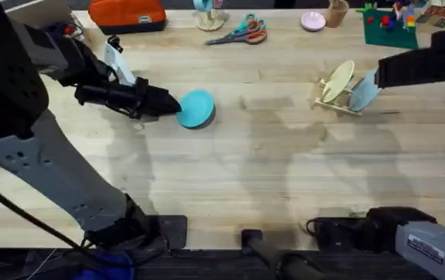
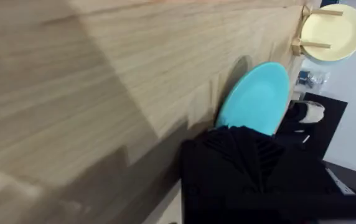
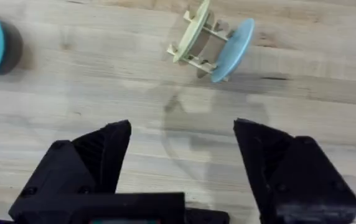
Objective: Pick up the plates from the table one by one and place each into a slot on the dish rack.
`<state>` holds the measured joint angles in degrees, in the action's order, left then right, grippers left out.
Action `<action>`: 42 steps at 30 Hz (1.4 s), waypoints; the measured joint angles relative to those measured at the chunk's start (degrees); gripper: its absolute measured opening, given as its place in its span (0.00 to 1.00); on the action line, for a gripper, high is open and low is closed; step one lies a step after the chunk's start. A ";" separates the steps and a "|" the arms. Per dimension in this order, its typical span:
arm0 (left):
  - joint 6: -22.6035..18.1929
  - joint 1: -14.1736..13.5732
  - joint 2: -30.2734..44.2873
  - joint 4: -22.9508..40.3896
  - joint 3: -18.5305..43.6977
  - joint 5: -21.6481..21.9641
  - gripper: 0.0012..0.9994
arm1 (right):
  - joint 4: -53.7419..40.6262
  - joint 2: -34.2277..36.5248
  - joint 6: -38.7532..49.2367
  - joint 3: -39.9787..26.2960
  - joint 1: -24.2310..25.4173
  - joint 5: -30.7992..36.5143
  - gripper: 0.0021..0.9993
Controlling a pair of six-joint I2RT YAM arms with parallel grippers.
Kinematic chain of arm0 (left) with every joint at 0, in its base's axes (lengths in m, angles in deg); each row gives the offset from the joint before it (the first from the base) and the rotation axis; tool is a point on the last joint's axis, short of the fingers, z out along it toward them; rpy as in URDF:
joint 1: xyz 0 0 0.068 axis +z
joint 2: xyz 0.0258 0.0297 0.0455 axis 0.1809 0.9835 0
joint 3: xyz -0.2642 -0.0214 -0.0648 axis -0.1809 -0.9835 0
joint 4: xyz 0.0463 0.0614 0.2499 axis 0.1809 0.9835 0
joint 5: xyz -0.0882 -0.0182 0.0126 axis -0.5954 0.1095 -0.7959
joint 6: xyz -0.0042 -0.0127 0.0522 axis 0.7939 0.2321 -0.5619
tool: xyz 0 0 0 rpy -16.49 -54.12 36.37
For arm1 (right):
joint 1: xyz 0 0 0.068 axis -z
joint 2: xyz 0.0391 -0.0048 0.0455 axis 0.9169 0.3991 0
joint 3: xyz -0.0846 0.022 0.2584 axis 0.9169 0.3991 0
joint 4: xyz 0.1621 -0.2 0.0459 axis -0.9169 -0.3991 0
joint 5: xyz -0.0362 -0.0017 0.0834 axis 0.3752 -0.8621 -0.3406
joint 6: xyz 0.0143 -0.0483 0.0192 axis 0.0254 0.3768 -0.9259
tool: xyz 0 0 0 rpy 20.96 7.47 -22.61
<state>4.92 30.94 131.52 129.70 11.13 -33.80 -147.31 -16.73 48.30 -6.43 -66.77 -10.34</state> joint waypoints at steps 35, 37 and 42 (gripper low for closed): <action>3.36 -0.35 -0.02 -0.48 0.48 1.53 0.04 | 12.20 22.72 -11.81 -0.11 -9.10 -22.45 1.00; 3.38 -0.35 -0.02 -0.48 0.48 1.53 0.04 | 13.52 24.06 -13.26 -0.11 -10.92 -22.55 1.00; 3.38 -0.35 -0.02 -0.48 0.48 1.55 0.04 | 15.35 26.92 -15.26 -0.11 -15.16 -23.00 1.00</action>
<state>8.30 30.59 131.50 129.22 11.61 -32.25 -131.96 10.19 33.04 -6.54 -81.94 -33.34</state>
